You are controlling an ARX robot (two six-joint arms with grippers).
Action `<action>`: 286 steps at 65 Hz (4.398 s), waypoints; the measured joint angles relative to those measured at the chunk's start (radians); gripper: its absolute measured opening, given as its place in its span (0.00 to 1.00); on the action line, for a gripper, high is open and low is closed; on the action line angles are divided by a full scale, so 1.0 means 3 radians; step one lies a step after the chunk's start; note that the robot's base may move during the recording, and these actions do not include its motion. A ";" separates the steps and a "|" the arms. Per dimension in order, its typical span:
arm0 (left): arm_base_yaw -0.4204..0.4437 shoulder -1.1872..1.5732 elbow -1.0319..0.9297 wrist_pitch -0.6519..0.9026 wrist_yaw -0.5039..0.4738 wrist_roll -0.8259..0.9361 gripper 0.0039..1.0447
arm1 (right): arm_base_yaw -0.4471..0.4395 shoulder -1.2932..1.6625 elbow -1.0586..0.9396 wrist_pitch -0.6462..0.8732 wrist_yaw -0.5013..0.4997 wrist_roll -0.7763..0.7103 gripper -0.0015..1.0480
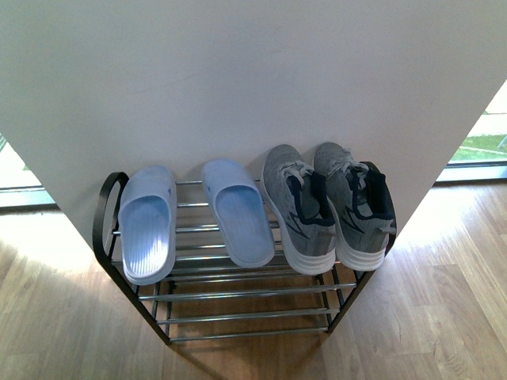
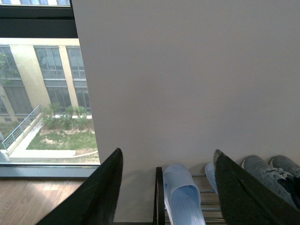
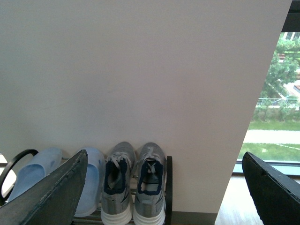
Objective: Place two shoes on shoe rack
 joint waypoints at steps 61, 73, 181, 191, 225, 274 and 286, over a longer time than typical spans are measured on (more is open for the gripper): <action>0.0000 0.0000 0.0000 -0.0001 -0.0001 0.0008 0.91 | 0.0000 -0.0001 0.0000 0.0000 -0.0001 0.0000 0.91; 0.0000 0.0000 0.0000 0.0000 -0.0001 0.0008 0.91 | 0.0000 -0.0001 -0.0001 0.0000 0.0000 0.0000 0.91; 0.0000 -0.0001 0.0000 0.0000 0.0000 0.0009 0.91 | 0.0000 -0.0005 0.0000 0.0000 -0.0001 0.0000 0.91; 0.0000 -0.0001 0.0000 -0.0001 0.0000 0.0009 0.91 | 0.0000 -0.0004 -0.0001 -0.0001 0.0000 0.0000 0.91; 0.0000 -0.0001 0.0000 0.0000 0.0000 0.0011 0.91 | 0.0000 -0.0005 0.0000 -0.0004 0.0000 0.0001 0.91; 0.0000 -0.0001 0.0000 -0.0001 -0.0001 0.0011 0.91 | 0.0000 -0.0005 -0.0001 -0.0005 0.0000 0.0000 0.91; 0.0000 -0.0001 0.0000 -0.0001 0.0000 0.0011 0.91 | 0.0000 -0.0005 0.0000 -0.0005 -0.0001 0.0000 0.91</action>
